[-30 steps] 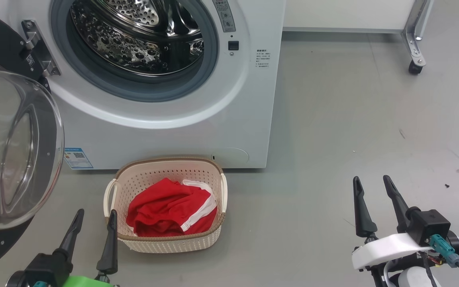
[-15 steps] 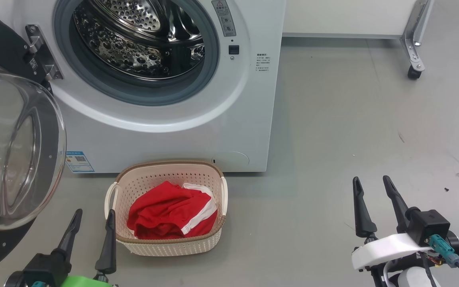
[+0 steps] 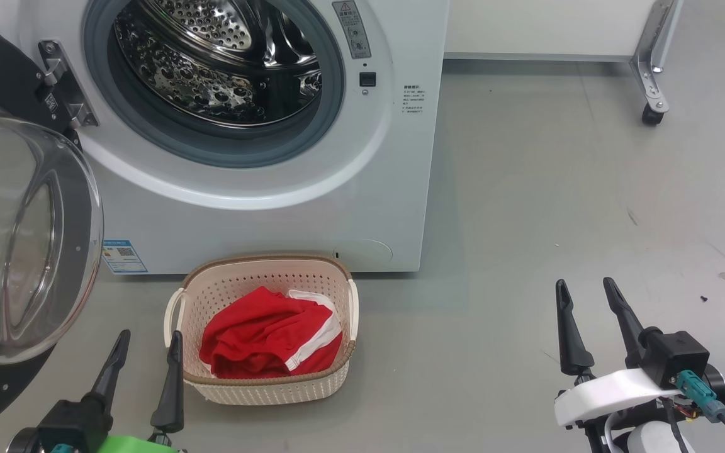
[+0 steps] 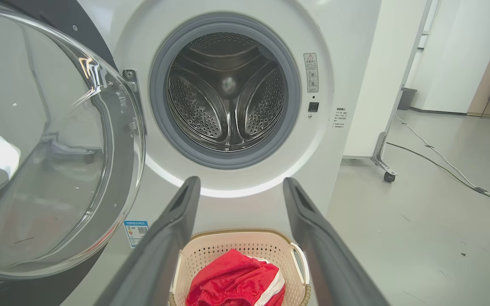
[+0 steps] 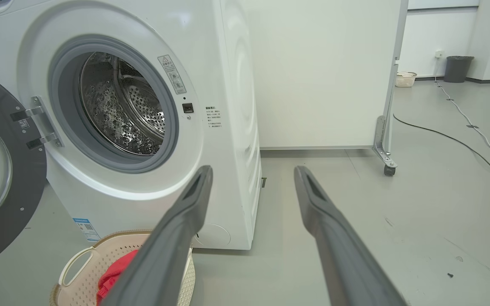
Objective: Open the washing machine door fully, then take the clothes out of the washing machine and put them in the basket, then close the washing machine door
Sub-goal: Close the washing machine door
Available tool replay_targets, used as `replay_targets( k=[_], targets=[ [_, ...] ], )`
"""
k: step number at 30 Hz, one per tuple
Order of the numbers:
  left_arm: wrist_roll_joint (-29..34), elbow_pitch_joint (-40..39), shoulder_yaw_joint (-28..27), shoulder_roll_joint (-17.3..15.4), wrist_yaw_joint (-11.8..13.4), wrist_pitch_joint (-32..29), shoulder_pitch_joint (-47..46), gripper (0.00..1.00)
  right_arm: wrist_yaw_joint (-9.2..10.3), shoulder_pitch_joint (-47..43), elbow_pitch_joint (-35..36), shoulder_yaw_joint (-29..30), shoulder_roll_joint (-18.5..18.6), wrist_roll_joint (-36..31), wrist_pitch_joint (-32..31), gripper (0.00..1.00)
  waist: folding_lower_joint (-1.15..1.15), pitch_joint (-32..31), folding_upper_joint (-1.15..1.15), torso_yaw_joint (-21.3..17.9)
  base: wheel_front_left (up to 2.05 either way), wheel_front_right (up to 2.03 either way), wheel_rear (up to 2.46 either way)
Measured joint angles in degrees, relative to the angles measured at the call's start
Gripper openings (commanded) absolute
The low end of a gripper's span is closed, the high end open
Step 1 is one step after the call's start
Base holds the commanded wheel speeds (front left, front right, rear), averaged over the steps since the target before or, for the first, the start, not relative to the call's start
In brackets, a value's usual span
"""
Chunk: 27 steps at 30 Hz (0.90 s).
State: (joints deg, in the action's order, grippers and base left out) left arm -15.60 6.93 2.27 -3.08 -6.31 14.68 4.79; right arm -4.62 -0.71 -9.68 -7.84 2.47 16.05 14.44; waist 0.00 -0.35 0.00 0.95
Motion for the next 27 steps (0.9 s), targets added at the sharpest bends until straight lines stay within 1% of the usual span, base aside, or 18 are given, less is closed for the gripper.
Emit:
replay_targets(
  k=[7, 13, 19, 27],
  targets=[
    [0.3, 0.4, 0.4, 0.0, 0.0, 0.0, 0.0, 1.00, -0.01, 0.0, 0.0, -0.3, 0.0, 0.0, 0.0, 1.00, 0.00, 0.0, 0.00, 0.2, 0.00, 0.00, 0.00],
    [0.8, 1.0, 1.8, 0.2, -0.1, 0.0, 0.0, 1.00, -0.02, -0.1, 0.1, -0.1, 0.0, 0.0, 0.0, 1.00, 0.00, 0.1, 0.00, 1.3, 0.00, 0.00, 0.00],
    [0.8, 1.2, 1.9, 0.2, -0.1, 0.0, 0.0, 1.00, -0.37, -0.6, 0.4, -0.4, 0.0, 0.0, 0.0, 1.00, 0.00, 0.3, 0.00, 3.7, 0.00, 0.00, 0.00],
    [1.0, 1.2, 1.6, 0.2, 0.0, 0.0, 0.0, 1.00, -0.87, -0.7, 0.6, -2.2, 0.0, 0.1, 0.0, 1.00, 0.00, 0.5, 0.00, 8.2, 0.00, 0.00, 0.00]
  ],
)
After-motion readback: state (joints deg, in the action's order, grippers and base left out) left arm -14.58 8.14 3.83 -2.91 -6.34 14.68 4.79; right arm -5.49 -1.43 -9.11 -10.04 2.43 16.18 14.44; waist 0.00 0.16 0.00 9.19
